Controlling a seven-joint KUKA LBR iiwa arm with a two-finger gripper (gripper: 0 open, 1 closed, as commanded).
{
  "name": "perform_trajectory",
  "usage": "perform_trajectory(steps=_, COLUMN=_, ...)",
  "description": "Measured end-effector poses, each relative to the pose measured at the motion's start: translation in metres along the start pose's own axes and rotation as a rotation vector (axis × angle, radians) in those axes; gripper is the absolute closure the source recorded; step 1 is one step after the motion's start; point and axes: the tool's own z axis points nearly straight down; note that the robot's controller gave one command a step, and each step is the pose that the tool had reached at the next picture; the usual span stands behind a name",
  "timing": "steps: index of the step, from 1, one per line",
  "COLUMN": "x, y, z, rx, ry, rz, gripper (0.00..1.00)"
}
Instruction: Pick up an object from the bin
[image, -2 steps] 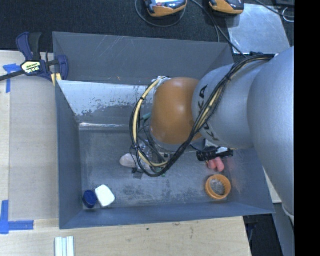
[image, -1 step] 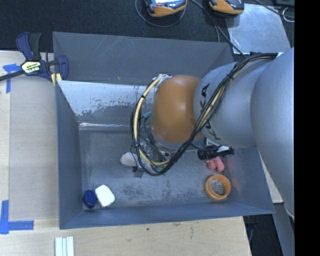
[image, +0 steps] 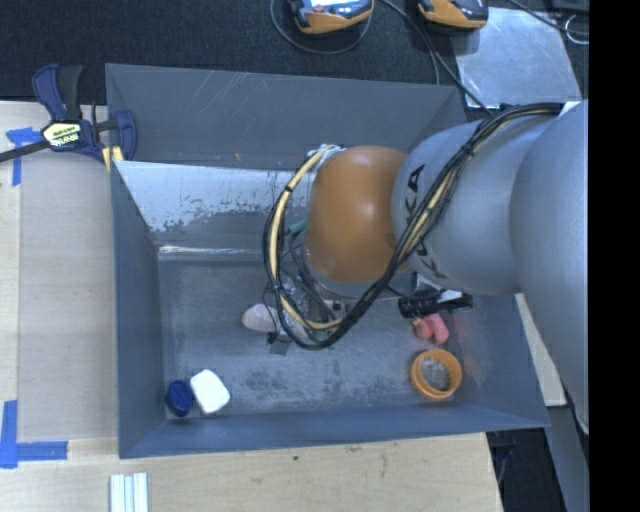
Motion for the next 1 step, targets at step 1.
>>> perform_trajectory(steps=1, x=0.0001, y=-0.0001, z=-0.0159, rx=0.000, ry=-0.001, rz=0.000, gripper=1.00)
